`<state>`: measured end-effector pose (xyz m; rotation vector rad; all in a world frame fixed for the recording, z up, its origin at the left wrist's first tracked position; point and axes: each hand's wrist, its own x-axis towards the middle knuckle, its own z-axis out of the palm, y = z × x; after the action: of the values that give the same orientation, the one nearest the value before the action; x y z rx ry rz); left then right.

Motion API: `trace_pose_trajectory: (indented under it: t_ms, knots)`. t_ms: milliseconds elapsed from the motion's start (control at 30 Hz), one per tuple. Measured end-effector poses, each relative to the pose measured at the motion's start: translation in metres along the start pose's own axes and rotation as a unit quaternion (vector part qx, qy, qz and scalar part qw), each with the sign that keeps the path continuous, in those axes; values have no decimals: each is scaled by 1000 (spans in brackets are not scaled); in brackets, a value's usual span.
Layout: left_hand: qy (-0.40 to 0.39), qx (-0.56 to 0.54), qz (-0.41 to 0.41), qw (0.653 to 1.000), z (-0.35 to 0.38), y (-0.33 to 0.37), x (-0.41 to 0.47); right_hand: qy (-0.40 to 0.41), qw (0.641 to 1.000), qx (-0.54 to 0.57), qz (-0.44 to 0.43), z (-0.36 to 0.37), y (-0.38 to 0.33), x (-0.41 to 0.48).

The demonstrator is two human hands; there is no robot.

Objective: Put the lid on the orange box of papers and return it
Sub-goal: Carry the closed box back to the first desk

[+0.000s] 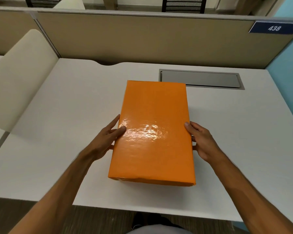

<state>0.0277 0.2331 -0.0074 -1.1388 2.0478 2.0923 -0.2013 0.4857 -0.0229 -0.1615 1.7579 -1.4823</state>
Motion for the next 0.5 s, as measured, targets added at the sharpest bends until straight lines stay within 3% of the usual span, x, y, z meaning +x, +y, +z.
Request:
trace_pose_trajectory:
  t_ms: [500]
  knots:
    - [91, -17, 12, 996, -49, 18, 8, -52, 998, -12, -30, 54, -35, 46]
